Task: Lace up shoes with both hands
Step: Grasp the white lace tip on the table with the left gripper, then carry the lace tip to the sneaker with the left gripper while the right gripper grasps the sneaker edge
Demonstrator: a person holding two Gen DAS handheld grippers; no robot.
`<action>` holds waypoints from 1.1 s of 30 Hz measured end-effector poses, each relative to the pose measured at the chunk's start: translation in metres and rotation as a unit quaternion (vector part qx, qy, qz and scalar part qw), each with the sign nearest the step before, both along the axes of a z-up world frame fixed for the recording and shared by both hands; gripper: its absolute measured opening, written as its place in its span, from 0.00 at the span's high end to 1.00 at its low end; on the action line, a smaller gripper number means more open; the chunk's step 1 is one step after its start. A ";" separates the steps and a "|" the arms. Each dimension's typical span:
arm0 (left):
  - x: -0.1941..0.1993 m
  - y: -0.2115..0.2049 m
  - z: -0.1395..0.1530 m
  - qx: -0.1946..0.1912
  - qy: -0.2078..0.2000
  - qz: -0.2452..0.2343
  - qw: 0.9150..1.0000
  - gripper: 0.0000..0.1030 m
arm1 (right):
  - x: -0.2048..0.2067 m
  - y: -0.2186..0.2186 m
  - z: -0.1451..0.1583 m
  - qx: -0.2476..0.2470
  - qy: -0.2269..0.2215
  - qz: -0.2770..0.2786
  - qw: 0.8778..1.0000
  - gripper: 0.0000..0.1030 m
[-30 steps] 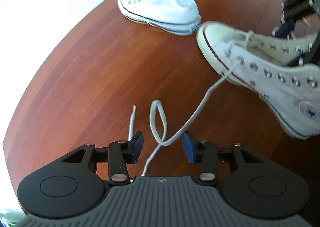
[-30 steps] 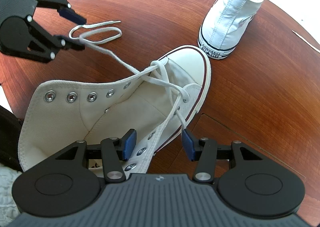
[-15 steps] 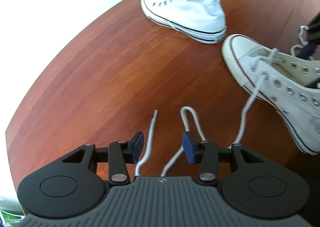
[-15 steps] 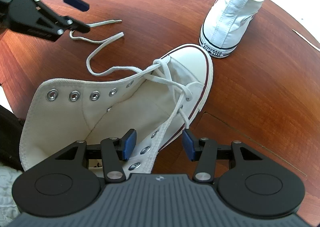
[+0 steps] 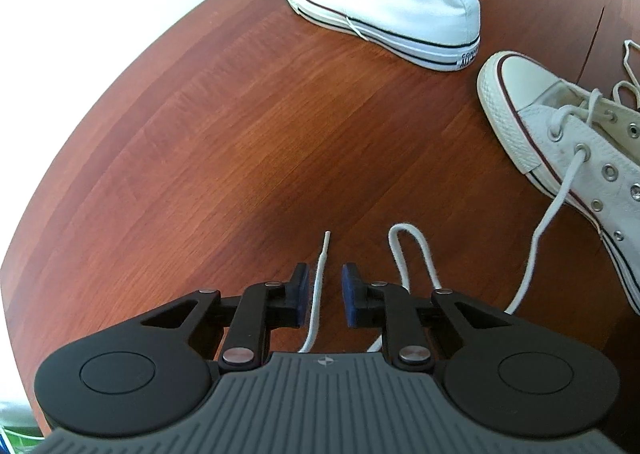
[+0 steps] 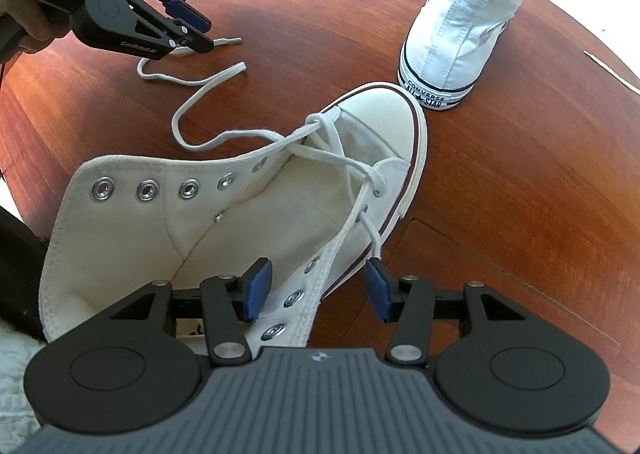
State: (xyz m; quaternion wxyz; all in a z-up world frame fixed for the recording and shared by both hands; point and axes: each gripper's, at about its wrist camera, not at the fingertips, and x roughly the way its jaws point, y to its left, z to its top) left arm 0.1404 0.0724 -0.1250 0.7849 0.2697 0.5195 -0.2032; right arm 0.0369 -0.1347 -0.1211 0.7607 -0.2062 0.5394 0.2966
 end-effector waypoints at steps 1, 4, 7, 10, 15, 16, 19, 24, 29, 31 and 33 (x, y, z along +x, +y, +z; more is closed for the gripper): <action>0.001 0.001 -0.001 0.001 0.003 0.000 1.000 0.81 | 0.000 0.000 0.000 0.000 0.000 0.000 1.000 0.49; 0.004 0.003 -0.006 0.005 0.011 -0.005 1.000 0.86 | 0.000 0.000 -0.001 0.001 0.002 -0.001 1.000 0.48; 0.006 0.005 -0.009 0.002 0.017 -0.010 1.000 0.92 | 0.001 0.000 -0.001 0.000 0.003 -0.001 1.000 0.47; 0.007 0.006 -0.010 0.001 0.020 -0.012 1.000 0.98 | 0.002 0.001 -0.002 -0.001 0.004 0.000 1.000 0.47; -0.001 0.004 -0.006 0.007 0.010 -0.035 0.999 0.98 | 0.003 0.001 -0.002 -0.002 0.005 0.002 1.000 0.47; -0.003 0.003 -0.003 0.005 0.007 -0.036 0.999 0.98 | 0.003 0.001 -0.002 -0.002 0.005 0.002 1.000 0.47; -0.010 0.001 0.008 -0.003 -0.004 -0.040 0.999 0.98 | 0.003 0.000 -0.002 -0.002 0.003 0.001 1.000 0.47; -0.024 -0.010 0.033 -0.023 -0.026 -0.058 0.998 0.98 | 0.002 -0.001 -0.001 0.000 -0.003 -0.001 1.000 0.47; -0.039 -0.025 0.056 -0.039 -0.049 -0.076 0.995 0.98 | -0.002 -0.002 0.003 0.001 -0.014 0.002 1.000 0.47; -0.044 -0.033 0.064 -0.046 -0.055 -0.084 0.994 0.98 | -0.004 -0.003 0.005 0.002 -0.019 0.003 1.000 0.47; -0.049 -0.040 0.071 -0.053 -0.062 -0.092 0.992 0.98 | -0.006 -0.004 0.008 0.003 -0.024 0.003 1.000 0.47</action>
